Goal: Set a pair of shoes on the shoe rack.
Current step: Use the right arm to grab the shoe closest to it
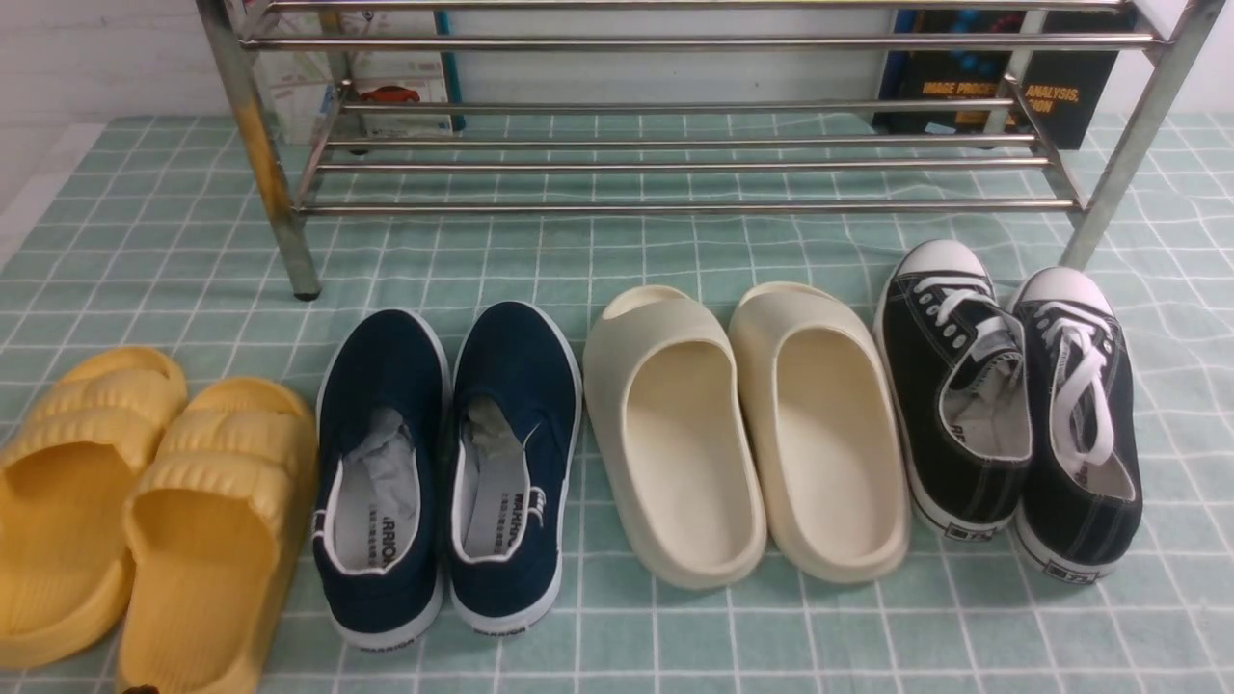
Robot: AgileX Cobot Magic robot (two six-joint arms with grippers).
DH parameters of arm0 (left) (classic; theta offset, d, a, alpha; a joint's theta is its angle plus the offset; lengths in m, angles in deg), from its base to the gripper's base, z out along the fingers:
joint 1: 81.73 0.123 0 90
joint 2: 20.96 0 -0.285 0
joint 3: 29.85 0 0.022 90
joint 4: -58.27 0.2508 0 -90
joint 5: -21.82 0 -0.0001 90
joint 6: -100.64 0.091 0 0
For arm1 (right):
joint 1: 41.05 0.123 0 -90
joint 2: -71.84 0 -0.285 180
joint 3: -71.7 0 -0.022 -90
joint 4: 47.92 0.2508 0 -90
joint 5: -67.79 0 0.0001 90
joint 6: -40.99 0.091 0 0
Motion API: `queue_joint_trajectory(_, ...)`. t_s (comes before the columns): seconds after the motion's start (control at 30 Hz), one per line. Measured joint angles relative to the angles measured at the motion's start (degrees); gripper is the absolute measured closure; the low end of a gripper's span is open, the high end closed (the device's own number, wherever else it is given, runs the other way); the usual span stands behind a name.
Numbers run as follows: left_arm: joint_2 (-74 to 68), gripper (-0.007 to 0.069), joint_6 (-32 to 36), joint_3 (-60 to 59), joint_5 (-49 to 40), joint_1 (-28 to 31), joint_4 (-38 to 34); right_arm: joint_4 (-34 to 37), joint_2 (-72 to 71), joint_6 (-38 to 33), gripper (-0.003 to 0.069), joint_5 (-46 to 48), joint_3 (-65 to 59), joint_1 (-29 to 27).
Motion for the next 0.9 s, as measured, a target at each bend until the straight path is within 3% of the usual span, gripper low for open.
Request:
queue_joint_trajectory(0.23, 0.0, 0.0636, 0.0, 0.0, 0.0, 0.0, 0.0, -0.3, 18.0, -10.1, 0.0651, 8.0, 16.4, 0.0)
queue_joint_trajectory(0.47, 0.0, 0.0636, 0.0, 0.0, 0.0, 0.0, 0.0, 0.6, 35.0, -5.7, 0.065, 21.2, 23.4, 0.0)
queue_joint_trajectory(0.57, 0.0, 0.0636, 0.0, 0.0, 0.0, 0.0, 0.0, 3.7, 44.9, -0.2, 0.065, 39.9, 29.7, 1.0)
queue_joint_trajectory(0.67, 0.0, 0.0636, 0.0, 0.0, 0.0, 0.0, 0.0, 6.2, 50.9, -2.6, 0.065, 51.9, 33.6, 2.9)
queue_joint_trajectory(0.73, 0.0, 0.0636, 0.0, 0.0, 0.0, 0.0, 0.0, 12.0, 59.5, -9.0, 0.065, 64.5, 38.6, 5.6)
queue_joint_trajectory(0.9, 0.0, 0.0636, 0.0, 0.0, 0.0, 0.0, 0.0, 25.3, 72.2, -16.3, 0.0638, 68.4, 43.5, 9.3)
